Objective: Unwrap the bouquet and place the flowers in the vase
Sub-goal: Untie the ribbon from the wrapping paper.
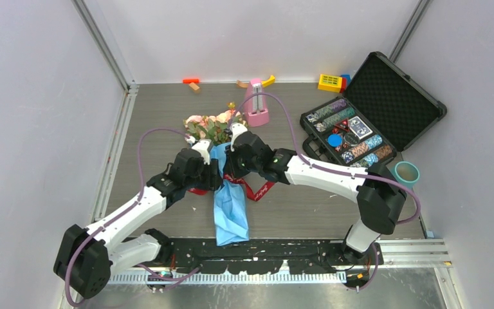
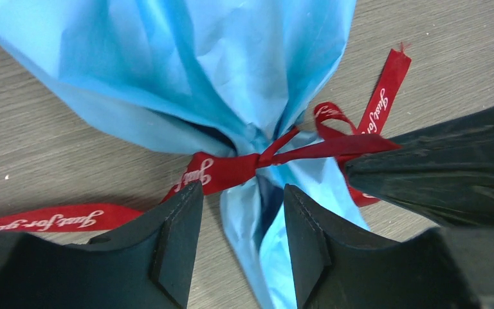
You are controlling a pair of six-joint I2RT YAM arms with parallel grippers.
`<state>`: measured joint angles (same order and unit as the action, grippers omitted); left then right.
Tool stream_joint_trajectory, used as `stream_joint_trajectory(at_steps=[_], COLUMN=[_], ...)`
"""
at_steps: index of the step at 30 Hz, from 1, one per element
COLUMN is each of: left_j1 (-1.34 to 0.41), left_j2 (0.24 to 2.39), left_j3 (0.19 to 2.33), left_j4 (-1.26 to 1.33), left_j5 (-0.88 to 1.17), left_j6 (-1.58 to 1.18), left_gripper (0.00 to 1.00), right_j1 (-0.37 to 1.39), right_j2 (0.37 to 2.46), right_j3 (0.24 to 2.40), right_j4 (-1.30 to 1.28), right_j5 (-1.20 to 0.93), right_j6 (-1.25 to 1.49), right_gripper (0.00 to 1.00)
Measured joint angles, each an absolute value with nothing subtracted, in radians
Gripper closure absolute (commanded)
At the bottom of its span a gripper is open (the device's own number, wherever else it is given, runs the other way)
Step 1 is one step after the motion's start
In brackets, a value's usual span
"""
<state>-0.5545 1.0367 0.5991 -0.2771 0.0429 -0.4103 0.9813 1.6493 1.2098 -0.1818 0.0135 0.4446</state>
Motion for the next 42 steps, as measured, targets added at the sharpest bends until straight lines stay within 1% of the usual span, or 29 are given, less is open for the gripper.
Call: stream_joint_trajectory(at_steps=[6, 10, 12, 15, 22, 24, 27, 32, 36, 42], left_j1=[-0.554, -0.554, -0.554, -0.554, -0.554, -0.554, -0.554, -0.554, -0.556, -0.556], left_j2=[1.039, 1.022, 0.996, 0.941, 0.790, 0.781, 0.804, 0.883, 0.894, 0.883], left_j3=[0.589, 0.569, 0.546, 0.499, 0.363, 0.339, 0.313, 0.306, 0.304, 0.272], left_j4=[-0.248, -0.205, -0.184, -0.151, -0.029, 0.016, 0.111, 0.237, 0.300, 0.371], left_j5=[0.047, 0.063, 0.073, 0.096, 0.161, 0.176, 0.186, 0.184, 0.181, 0.156], left_j6=[-0.414, -0.425, -0.445, -0.486, -0.607, -0.646, -0.709, -0.788, -0.830, -0.880], left_gripper=[0.44, 0.46, 0.48, 0.48, 0.42, 0.39, 0.38, 0.42, 0.48, 0.46], right_j1=[0.981, 0.980, 0.979, 0.979, 0.980, 0.979, 0.980, 0.979, 0.979, 0.979], right_j2=[1.631, 1.631, 1.631, 1.631, 1.631, 1.631, 1.633, 1.640, 1.645, 1.645], right_j3=[1.226, 1.238, 1.240, 1.241, 1.268, 1.279, 1.296, 1.310, 1.313, 1.313], right_j4=[-0.191, -0.197, -0.199, -0.208, -0.242, -0.244, -0.248, -0.252, -0.262, -0.265], right_j5=[0.014, 0.014, 0.014, 0.027, 0.111, 0.126, 0.142, 0.158, 0.168, 0.177], right_j6=[0.450, 0.457, 0.467, 0.490, 0.570, 0.594, 0.635, 0.694, 0.720, 0.744], right_gripper=[1.00, 1.00, 1.00, 1.00, 1.00, 1.00, 1.00, 1.00, 1.00, 1.00])
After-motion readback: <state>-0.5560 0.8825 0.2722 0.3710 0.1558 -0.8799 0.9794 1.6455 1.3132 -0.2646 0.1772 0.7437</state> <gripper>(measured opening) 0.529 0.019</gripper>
